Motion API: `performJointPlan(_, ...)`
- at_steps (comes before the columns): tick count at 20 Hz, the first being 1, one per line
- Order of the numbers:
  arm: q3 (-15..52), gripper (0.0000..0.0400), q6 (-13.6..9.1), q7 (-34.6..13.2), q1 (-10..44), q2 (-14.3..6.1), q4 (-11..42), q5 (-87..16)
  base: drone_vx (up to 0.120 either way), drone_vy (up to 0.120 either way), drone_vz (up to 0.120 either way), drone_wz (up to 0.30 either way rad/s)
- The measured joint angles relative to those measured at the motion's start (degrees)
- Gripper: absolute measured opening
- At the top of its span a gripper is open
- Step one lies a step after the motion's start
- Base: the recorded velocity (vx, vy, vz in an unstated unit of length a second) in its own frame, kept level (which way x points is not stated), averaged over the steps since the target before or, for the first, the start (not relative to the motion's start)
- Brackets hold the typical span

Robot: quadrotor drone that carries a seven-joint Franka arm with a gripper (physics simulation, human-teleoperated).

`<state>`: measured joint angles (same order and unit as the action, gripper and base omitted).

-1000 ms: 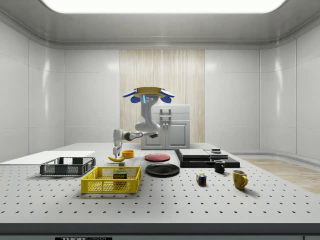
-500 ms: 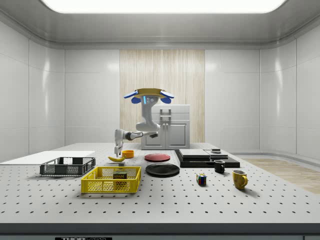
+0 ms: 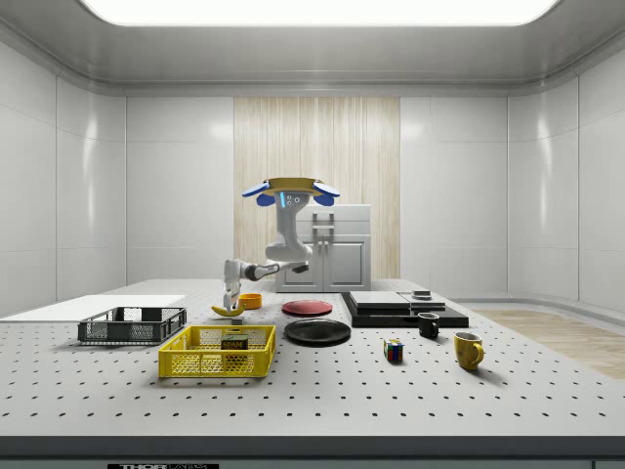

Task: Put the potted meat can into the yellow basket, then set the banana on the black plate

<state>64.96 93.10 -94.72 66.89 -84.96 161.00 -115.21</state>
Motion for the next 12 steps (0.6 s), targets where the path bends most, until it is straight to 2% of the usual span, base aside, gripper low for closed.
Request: performJointPlan(12,-1.5,0.0400,0.8,0.6,2.2,1.2,-3.4,-1.6,0.000,0.000,0.000,0.000)
